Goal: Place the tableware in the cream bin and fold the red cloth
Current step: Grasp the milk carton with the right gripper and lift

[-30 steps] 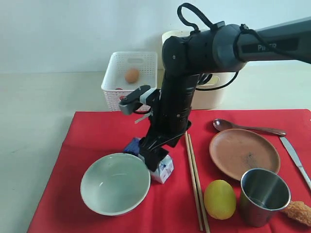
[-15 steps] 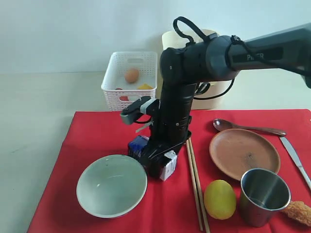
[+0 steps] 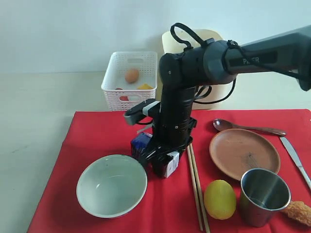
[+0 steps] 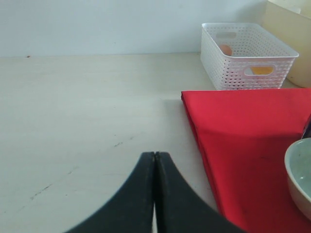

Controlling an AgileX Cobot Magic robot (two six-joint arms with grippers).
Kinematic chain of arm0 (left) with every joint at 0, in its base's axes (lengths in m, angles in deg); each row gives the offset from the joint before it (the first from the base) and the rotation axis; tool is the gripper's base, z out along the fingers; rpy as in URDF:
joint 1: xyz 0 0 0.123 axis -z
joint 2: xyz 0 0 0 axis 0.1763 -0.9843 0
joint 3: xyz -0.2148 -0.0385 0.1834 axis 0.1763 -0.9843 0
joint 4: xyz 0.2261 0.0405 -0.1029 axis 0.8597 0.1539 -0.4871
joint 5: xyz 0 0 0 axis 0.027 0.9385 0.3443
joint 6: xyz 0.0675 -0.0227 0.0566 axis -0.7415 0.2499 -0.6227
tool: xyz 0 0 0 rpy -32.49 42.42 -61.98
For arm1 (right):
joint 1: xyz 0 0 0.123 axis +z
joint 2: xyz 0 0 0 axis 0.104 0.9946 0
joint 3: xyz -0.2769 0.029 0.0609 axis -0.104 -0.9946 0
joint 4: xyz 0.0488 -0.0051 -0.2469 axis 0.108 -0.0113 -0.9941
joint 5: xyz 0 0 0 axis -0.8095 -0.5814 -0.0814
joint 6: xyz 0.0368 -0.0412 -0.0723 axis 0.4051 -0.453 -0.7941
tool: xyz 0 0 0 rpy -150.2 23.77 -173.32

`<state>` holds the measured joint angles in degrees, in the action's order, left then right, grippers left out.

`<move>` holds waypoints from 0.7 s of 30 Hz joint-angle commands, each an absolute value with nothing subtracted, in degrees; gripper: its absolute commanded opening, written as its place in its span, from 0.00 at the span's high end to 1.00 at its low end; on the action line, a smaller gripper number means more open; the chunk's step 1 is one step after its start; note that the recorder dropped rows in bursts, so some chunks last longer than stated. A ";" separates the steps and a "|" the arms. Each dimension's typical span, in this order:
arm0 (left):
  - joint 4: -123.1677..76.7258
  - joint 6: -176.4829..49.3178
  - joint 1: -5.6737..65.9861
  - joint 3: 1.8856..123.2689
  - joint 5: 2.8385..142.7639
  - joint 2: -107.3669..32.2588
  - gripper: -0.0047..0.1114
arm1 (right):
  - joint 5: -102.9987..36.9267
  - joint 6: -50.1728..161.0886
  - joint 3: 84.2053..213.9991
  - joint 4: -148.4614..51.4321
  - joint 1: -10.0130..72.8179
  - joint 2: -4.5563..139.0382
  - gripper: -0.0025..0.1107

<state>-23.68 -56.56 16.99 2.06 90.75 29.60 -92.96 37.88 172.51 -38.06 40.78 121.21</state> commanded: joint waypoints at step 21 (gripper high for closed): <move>-24.03 -56.26 16.75 1.89 90.43 29.84 0.96 | -80.59 38.87 172.64 -39.39 40.63 101.46 0.98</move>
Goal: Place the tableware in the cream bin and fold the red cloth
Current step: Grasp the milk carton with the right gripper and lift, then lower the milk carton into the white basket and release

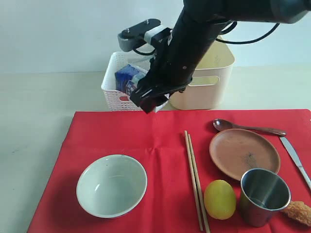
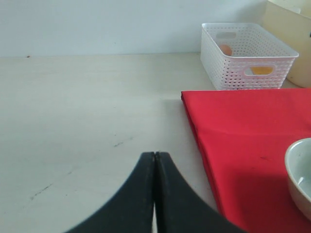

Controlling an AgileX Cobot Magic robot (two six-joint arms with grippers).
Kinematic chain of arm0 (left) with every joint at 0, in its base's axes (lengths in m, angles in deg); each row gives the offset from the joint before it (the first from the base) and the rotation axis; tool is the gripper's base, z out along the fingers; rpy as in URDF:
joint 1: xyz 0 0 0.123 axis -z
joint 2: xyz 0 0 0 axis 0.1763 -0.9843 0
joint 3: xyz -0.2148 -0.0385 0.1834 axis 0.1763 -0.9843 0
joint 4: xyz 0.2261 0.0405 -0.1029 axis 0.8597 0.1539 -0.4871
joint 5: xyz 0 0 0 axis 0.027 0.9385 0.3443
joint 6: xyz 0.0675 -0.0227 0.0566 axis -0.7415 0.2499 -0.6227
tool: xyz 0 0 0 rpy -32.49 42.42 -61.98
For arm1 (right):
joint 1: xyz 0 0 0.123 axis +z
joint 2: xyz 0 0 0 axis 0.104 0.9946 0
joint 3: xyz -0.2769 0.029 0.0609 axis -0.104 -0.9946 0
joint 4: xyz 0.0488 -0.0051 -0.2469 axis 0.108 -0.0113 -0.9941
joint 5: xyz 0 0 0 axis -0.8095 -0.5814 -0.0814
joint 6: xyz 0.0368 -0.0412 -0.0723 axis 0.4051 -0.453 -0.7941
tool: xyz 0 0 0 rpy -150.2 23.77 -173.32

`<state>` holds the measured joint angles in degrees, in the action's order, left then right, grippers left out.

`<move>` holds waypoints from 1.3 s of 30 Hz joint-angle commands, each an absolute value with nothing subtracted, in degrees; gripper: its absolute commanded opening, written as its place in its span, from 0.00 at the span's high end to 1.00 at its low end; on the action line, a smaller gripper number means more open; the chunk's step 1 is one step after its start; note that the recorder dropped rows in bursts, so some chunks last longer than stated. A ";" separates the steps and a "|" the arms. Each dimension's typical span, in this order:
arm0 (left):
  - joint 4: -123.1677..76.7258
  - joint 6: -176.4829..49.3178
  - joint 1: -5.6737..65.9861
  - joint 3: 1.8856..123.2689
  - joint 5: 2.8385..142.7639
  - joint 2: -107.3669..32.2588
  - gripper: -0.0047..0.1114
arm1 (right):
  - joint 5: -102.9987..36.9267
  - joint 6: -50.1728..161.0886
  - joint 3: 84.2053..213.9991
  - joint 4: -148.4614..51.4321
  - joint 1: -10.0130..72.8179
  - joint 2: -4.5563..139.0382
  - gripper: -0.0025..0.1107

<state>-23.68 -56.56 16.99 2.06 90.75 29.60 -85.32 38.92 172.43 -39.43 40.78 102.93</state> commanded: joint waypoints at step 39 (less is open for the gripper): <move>-24.03 -56.26 16.75 1.89 90.43 29.84 0.96 | -62.30 40.92 203.52 -40.04 35.80 128.22 0.98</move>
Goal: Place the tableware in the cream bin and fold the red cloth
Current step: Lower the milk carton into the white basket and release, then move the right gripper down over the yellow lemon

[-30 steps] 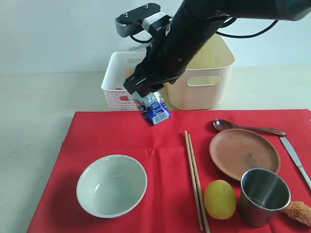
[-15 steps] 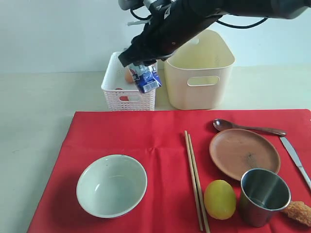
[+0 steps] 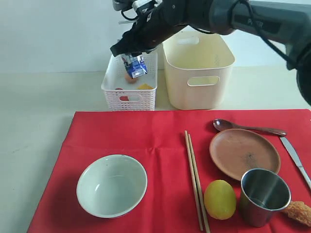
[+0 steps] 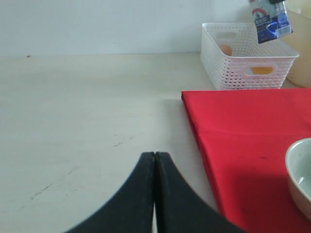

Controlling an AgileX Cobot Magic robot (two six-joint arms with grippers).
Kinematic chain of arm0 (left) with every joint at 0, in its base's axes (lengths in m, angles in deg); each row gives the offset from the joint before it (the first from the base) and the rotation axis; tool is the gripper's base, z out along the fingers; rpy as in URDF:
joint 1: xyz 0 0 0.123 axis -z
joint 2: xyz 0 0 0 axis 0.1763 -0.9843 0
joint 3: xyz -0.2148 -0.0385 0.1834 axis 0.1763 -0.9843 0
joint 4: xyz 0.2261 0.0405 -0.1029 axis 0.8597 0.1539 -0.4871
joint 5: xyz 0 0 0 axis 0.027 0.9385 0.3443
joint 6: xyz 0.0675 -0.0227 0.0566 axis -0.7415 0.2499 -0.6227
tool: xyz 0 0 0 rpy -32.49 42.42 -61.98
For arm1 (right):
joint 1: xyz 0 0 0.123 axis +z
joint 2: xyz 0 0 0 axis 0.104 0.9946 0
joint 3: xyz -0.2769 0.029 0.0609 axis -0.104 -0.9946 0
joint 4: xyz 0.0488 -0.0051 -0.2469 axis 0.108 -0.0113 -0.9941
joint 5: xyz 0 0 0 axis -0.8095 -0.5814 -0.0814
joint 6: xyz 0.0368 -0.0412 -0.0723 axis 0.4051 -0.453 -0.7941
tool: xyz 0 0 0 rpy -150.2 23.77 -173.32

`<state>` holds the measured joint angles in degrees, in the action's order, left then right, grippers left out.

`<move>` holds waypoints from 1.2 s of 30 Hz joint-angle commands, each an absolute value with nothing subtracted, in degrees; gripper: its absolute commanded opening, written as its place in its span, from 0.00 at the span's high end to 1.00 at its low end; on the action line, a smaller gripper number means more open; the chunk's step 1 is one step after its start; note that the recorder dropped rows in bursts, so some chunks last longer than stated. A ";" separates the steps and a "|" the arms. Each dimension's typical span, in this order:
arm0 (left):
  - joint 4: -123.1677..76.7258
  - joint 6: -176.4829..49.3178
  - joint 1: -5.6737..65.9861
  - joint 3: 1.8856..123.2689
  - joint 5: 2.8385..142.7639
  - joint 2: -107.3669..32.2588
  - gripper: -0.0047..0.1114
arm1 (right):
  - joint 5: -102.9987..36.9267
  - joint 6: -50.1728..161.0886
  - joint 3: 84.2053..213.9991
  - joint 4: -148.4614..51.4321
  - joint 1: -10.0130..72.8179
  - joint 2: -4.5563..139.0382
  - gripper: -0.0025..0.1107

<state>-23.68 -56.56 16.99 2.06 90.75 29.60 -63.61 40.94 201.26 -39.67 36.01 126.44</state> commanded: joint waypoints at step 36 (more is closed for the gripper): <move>-24.03 -56.26 16.75 1.89 90.43 29.84 0.96 | -102.28 41.28 196.89 -41.34 35.92 113.64 0.48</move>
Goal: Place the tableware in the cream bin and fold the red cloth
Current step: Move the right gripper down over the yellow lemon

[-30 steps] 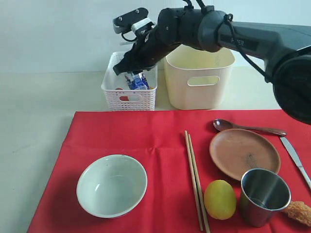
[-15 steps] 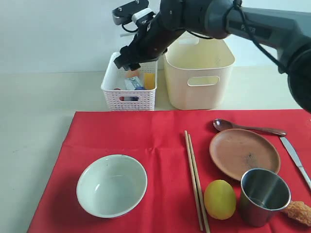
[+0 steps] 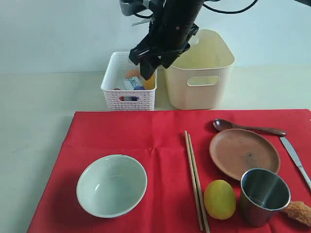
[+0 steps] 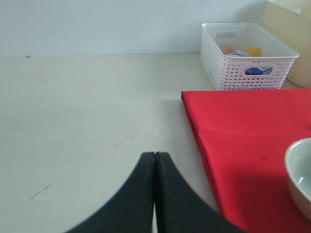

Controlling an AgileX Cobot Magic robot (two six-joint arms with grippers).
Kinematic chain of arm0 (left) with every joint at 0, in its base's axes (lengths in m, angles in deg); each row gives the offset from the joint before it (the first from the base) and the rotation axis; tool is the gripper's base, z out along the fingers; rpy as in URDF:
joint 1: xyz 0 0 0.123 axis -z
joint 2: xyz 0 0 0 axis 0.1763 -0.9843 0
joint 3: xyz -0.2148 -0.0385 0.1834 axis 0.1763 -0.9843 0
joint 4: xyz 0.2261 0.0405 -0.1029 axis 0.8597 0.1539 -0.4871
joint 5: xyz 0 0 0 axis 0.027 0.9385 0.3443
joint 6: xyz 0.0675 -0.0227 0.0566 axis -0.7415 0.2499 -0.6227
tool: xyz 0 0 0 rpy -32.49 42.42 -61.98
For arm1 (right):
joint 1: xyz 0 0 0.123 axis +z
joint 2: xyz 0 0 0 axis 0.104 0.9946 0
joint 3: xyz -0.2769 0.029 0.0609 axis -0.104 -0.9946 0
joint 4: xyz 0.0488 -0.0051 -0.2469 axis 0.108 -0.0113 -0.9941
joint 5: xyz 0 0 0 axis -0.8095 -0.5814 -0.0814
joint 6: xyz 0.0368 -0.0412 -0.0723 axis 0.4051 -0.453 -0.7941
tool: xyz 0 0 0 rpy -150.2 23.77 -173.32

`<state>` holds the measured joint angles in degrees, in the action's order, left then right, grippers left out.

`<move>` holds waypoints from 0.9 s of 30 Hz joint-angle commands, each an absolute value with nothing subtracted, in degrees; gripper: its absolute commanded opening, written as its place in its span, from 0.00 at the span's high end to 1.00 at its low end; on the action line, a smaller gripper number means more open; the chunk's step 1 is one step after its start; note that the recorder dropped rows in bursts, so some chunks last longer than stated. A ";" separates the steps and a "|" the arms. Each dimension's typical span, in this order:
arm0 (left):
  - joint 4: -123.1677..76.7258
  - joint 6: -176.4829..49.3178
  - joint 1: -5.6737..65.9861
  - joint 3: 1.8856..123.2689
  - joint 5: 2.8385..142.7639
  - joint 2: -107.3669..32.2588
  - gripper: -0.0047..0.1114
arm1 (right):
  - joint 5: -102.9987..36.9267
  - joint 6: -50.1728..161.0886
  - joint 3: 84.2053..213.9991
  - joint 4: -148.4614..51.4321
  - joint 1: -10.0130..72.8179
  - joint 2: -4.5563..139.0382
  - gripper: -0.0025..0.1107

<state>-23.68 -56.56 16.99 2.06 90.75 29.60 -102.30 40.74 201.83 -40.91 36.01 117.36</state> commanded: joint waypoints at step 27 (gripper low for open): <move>-24.03 -56.26 16.75 1.89 90.43 29.84 0.96 | -87.22 48.89 141.15 -45.80 35.92 71.30 0.48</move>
